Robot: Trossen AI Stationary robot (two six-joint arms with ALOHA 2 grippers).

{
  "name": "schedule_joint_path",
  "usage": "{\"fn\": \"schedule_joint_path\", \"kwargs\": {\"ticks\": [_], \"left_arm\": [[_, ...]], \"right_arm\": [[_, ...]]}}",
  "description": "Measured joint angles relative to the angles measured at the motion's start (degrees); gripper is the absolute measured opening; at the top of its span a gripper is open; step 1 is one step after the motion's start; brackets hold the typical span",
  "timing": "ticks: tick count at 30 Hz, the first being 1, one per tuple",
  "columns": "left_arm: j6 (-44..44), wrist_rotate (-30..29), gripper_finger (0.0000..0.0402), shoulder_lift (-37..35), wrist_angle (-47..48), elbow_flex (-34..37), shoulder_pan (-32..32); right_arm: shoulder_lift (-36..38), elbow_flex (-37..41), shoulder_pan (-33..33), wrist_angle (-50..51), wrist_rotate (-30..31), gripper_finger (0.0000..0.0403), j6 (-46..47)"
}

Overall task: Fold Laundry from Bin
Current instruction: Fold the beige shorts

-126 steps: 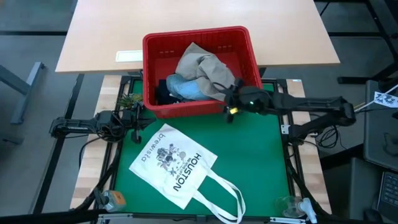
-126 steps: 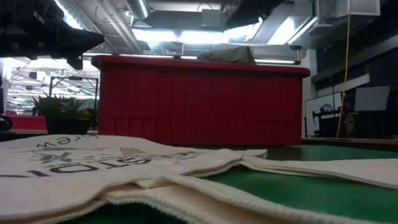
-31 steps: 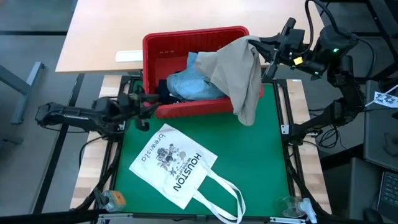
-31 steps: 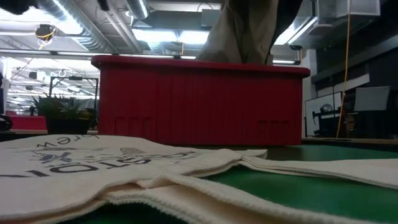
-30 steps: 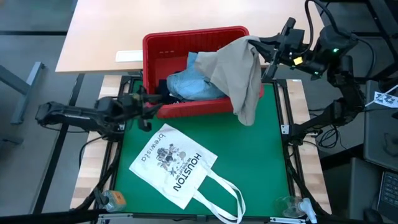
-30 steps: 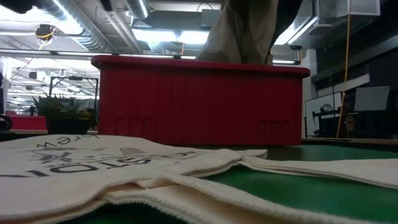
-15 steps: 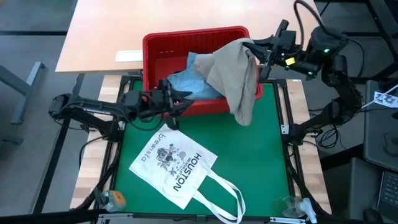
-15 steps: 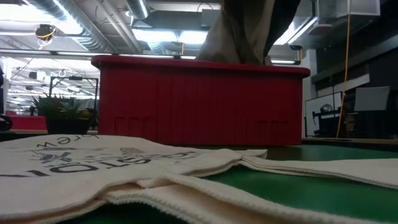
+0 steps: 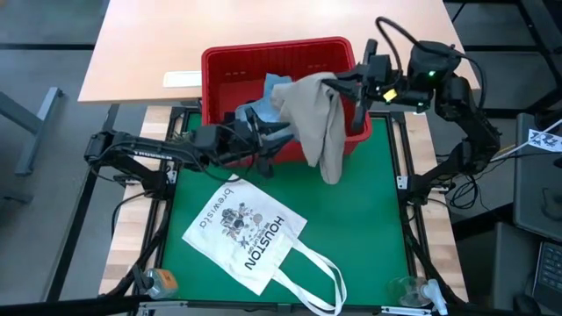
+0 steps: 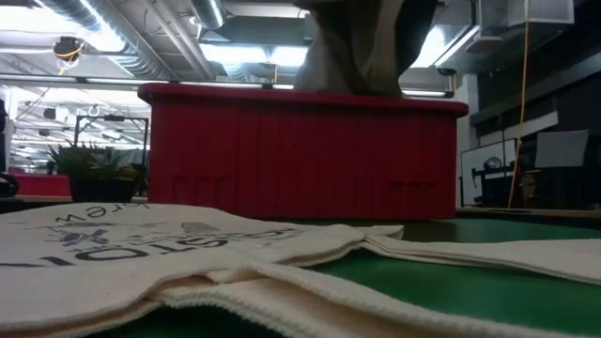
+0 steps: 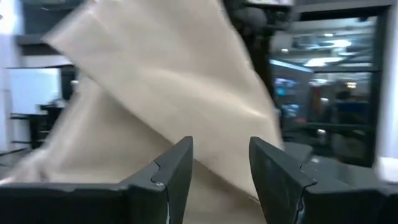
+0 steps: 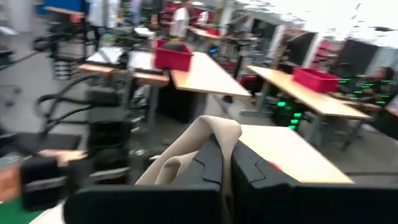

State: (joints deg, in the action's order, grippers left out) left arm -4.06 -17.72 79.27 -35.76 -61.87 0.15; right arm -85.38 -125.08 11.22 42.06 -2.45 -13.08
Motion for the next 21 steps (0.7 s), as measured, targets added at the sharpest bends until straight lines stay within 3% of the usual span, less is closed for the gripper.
{"fn": "schedule_joint_path", "kwargs": {"ticks": [4, 12, 21], "left_arm": [[-2.5, -1.4, 0.0153, -0.2, -1.6, -0.6, 0.0], [-8.3, -0.8, 0.0153, -0.2, -11.4, -1.0, 0.0], [-10.0, -0.5, 0.0153, -0.2, -11.9, -1.0, 1.9]], "right_arm": [[0.0, 0.0, 0.0, 3.1, -3.1, 0.0001, 0.0], [0.0, 0.0, 0.0, 6.7, -3.8, 0.0001, 0.0], [0.0, 0.0, 0.0, 7.4, -12.2, 0.0001, 3.0]]}}
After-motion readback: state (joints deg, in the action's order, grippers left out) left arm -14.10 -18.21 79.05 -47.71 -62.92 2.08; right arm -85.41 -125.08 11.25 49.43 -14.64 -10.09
